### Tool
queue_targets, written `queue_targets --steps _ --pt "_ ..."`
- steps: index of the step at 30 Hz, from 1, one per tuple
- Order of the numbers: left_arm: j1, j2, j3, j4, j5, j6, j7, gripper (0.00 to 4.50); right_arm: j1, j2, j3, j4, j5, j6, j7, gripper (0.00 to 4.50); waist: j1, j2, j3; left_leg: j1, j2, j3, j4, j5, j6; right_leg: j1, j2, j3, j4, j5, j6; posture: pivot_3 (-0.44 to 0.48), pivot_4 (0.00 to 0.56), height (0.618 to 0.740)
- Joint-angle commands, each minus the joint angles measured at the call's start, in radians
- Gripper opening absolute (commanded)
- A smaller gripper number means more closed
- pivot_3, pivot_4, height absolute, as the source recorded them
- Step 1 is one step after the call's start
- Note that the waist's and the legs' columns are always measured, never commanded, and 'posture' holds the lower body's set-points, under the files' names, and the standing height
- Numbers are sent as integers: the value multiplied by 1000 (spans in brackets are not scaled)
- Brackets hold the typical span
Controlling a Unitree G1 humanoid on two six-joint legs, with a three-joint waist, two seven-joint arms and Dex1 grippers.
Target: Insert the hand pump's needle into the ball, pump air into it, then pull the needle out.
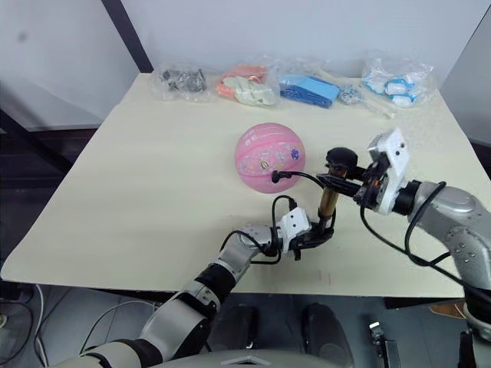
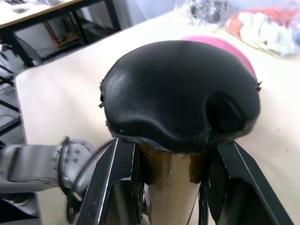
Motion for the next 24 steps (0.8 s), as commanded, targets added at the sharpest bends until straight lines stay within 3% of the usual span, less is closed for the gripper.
queue_targets --steps 1,8,13,18,24 --pt "27 12 -29 68 31 23 1 1123 -105 -62 -113 -28 101 24 -28 1053 1 -4 2 0 0 -1 1 0 0 1 0 -1 0 -1 2 0 150 740" --pt "29 14 -30 65 30 20 0 1123 -176 -97 -122 -10 164 56 -69 1053 2 -3 6 -5 0 1 4 0 0 -3 0 1 0 2 0 0 150 740" --pt "30 16 -30 60 30 22 -1 1123 -31 -50 -42 -35 76 21 -57 1053 6 -7 4 -13 0 1 6 0 0 -10 0 1 1 2 0 0 150 740" --pt "31 19 -30 54 29 25 1 1123 154 43 109 4 -98 -106 -23 1053 2 -11 0 -9 1 1 6 0 0 -7 1 2 2 2 0 0 150 740" --pt "37 27 -28 38 26 36 9 1123 290 185 372 188 -366 -315 32 1053 -11 -17 -11 4 4 3 4 0 0 3 4 3 2 -1 4 0 150 740"
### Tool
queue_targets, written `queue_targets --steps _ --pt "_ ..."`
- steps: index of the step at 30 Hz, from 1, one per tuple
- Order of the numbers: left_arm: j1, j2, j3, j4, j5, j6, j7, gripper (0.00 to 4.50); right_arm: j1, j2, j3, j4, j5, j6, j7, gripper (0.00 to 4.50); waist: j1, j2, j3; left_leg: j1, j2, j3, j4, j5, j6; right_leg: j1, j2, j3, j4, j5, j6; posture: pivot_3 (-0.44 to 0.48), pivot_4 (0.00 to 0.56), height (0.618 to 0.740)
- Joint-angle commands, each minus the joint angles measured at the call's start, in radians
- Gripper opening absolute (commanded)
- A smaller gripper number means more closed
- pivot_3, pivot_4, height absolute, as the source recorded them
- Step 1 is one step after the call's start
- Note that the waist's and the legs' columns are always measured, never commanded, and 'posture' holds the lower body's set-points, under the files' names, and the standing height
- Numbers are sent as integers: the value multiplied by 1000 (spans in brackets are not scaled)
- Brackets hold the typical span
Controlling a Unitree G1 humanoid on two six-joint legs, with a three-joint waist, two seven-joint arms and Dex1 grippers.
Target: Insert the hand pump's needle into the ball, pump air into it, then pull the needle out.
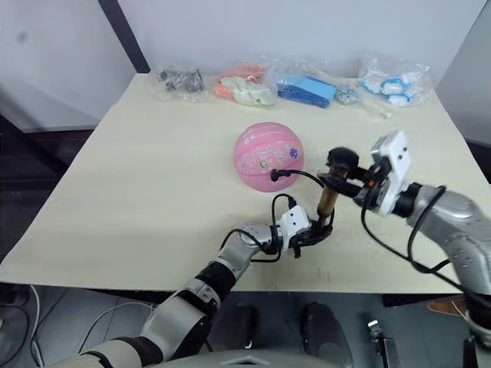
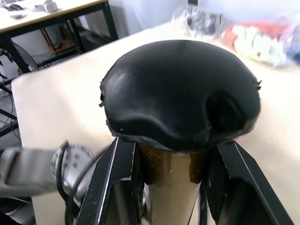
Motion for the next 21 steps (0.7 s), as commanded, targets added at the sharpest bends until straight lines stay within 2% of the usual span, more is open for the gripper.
queue_targets --steps 1,4,5,8,10,13,18,21 --pt "39 13 -29 30 25 34 -12 1123 95 71 211 163 -177 -66 31 1053 -2 -3 -7 1 1 0 0 0 0 0 1 0 0 0 0 0 150 740" --pt "41 16 -28 23 23 40 -11 1123 132 137 292 293 -278 -143 60 1053 -2 -4 -15 3 2 0 -1 0 0 2 3 0 0 0 -1 0 150 740" --pt "42 18 -28 21 23 41 -10 1123 145 151 314 326 -305 -165 70 1053 -3 -8 -18 4 2 0 -1 0 0 2 3 0 0 1 -2 0 150 740" --pt "43 22 -26 15 22 45 -7 1123 171 154 293 337 -333 -201 98 1053 -5 -11 -23 19 4 1 -6 -2 2 18 3 1 -1 -3 -8 0 150 740" --pt "44 24 -25 13 22 46 -7 1123 166 143 239 301 -308 -192 102 1053 -5 -13 -24 25 4 0 -11 -2 2 19 3 0 -2 -5 -10 0 150 740" --pt "46 26 -25 15 24 45 -8 1123 139 104 141 215 -244 -157 101 1053 0 -7 -24 26 4 -1 -12 -2 2 19 3 -1 -2 -5 -11 0 150 740" --pt "35 17 -29 35 25 40 -3 1123 49 -3 -53 38 -66 -33 98 1053 9 0 -18 16 0 -2 -12 -1 2 13 -1 -3 -2 -4 -7 0 150 740" --pt "25 10 -32 51 24 35 0 1123 -25 -65 -166 -37 63 55 74 1053 14 12 -5 12 -3 -2 -11 -1 2 11 -4 -2 -3 -3 -5 0 150 740"
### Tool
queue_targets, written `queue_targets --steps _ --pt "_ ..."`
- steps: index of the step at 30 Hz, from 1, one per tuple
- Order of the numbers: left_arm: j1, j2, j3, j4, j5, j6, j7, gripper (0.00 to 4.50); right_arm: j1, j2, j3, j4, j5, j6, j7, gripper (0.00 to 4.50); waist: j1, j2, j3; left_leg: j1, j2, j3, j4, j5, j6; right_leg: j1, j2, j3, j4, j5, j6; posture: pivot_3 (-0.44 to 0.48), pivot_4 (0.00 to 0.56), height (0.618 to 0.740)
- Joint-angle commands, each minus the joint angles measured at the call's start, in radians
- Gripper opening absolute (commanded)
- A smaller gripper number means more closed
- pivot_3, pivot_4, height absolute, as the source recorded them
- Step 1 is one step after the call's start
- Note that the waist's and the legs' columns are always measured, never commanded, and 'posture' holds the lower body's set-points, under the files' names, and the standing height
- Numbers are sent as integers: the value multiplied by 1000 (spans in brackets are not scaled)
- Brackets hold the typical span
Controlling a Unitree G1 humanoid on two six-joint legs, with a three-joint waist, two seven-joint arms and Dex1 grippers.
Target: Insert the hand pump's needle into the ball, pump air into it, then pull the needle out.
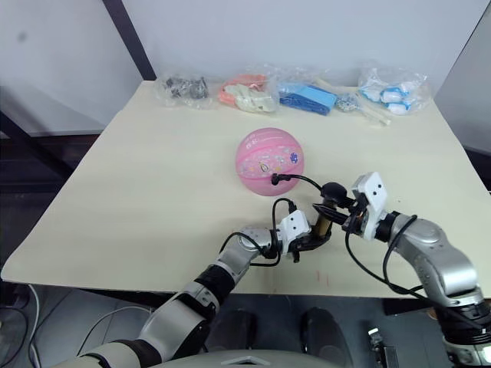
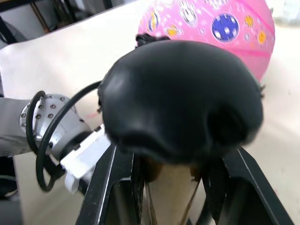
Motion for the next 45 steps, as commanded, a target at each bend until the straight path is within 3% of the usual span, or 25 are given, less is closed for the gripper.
queue_targets --steps 1,5,16,22,28,32,33,39,45 --pt "15 17 -12 62 22 17 0 1123 -108 -80 -200 -125 183 109 -34 1053 2 4 4 -4 -1 1 1 0 0 -4 -1 2 0 1 2 0 150 740" --pt "9 16 -13 72 20 11 -3 1123 -209 -147 -301 -153 324 199 -81 1053 3 2 8 -16 -1 0 8 0 0 -13 0 1 1 4 -1 0 150 740" --pt "13 13 -18 62 15 14 -6 1123 -296 -251 -383 -137 462 269 -128 1053 5 1 16 -18 -1 2 11 0 0 -13 -1 2 1 5 2 0 150 740" --pt "12 16 -18 54 12 16 -10 1123 -116 -185 -267 -116 311 197 -97 1053 12 0 16 -17 -1 2 11 0 0 -13 0 2 1 5 2 0 150 740" --pt "12 23 -17 59 10 12 -10 1123 3 -39 -52 -45 115 68 -109 1053 -1 -13 4 -12 3 2 11 0 0 -9 4 2 1 3 5 0 150 740" --pt "24 26 -19 45 10 13 -4 1123 111 88 186 111 -108 -62 -110 1053 -13 -16 -8 -10 4 1 11 0 0 -7 5 1 2 4 3 0 150 740" --pt "26 27 -20 42 10 13 -4 1123 127 106 208 153 -143 -91 -106 1053 -13 -16 -8 -1 5 1 8 0 0 -1 5 1 2 3 2 0 150 740" --pt "38 31 -21 23 8 24 0 1123 172 177 245 300 -252 -206 -69 1053 -14 -22 -21 9 7 0 2 0 0 7 6 -1 1 -2 -4 0 150 740" --pt "37 32 -19 25 7 29 -1 1123 121 117 94 107 -150 -148 -64 1053 -10 -15 -17 12 7 -1 -2 0 0 8 6 -2 1 -1 -4 0 150 740"
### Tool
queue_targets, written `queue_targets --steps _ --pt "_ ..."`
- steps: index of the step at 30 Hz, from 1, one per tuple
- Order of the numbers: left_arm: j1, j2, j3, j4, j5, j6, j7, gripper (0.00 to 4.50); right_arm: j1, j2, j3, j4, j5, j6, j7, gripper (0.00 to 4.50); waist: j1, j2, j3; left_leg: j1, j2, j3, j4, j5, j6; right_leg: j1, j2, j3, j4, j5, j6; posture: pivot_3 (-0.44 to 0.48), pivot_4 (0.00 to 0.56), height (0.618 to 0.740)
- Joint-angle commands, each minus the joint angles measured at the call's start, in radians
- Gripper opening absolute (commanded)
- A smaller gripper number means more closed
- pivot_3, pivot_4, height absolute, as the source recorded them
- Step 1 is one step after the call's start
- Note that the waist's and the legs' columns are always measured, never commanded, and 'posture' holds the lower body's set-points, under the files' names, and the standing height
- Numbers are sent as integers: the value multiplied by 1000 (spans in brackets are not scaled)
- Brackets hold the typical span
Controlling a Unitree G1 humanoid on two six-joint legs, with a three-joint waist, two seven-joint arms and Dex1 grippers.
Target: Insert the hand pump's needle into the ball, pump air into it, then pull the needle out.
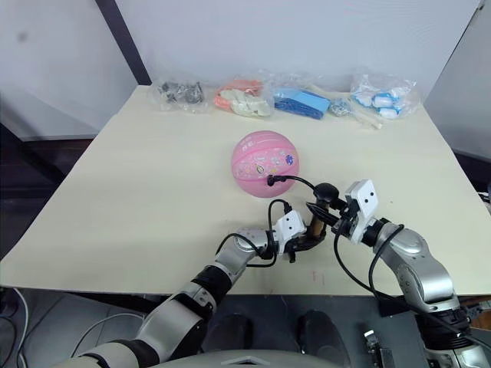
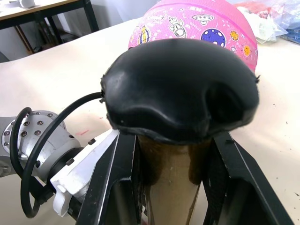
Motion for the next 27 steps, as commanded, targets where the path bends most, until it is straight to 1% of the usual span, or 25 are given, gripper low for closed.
queue_targets --steps 1,3,4,6,7,8,9,13,14,17,21,27 --pt "21 7 -18 18 17 20 -20 1123 27 -66 -47 -34 24 137 -5 1053 2 5 4 -1 -1 0 0 0 0 -1 -1 0 0 0 0 0 150 740" --pt "20 6 -19 20 17 20 -20 1123 7 -88 -88 -86 63 170 -5 1053 4 8 6 -6 -2 0 0 0 0 -4 -2 0 0 0 1 0 150 740" --pt "19 5 -20 21 17 20 -20 1123 -12 -106 -124 -123 100 199 -10 1053 9 12 10 -6 -3 -1 0 0 0 -5 -2 0 0 0 1 0 150 740" --pt "16 1 -21 25 17 19 -21 1123 -58 -162 -207 -211 196 268 -6 1053 11 14 13 -9 -5 -2 0 0 0 -6 -4 -1 -1 -1 3 0 150 740" --pt "15 0 -21 27 17 18 -22 1123 -80 -185 -243 -243 243 301 -9 1053 12 19 19 -10 -5 -2 1 0 0 -6 -4 -1 -1 -1 3 0 150 740" --pt "16 0 -21 27 17 17 -22 1123 -91 -200 -266 -263 276 325 -14 1053 14 22 21 -13 -7 -1 1 0 0 -8 -6 -1 -1 -1 4 0 150 740" --pt "16 -1 -22 27 17 16 -24 1123 -107 -219 -291 -281 313 351 -21 1053 16 21 22 -16 -8 0 1 0 0 -12 -8 0 -1 -1 5 0 150 740" --pt "15 -3 -22 29 16 10 -28 1123 -176 -279 -378 -314 419 424 -48 1053 19 20 24 -27 -9 -1 4 0 0 -21 -8 -1 -1 1 3 0 150 740" --pt "16 -5 -22 30 15 11 -27 1123 -190 -295 -397 -316 441 437 -51 1053 20 20 26 -27 -9 -1 5 0 0 -21 -8 0 0 1 3 0 150 740" --pt "17 -8 -23 30 14 10 -27 1123 -229 -332 -445 -321 507 468 -62 1053 22 17 29 -27 -9 -1 6 0 0 -21 -8 0 0 2 3 0 150 740" --pt "20 -6 -24 25 13 10 -29 1123 -290 -367 -492 -311 587 496 -97 1053 21 18 31 -28 -8 -1 8 0 0 -21 -7 0 0 2 4 0 150 740" --pt "19 -2 -22 19 11 11 -32 1123 -327 -392 -479 -318 623 520 -132 1053 25 18 33 -29 -8 0 10 0 0 -21 -7 0 1 2 4 0 150 740"
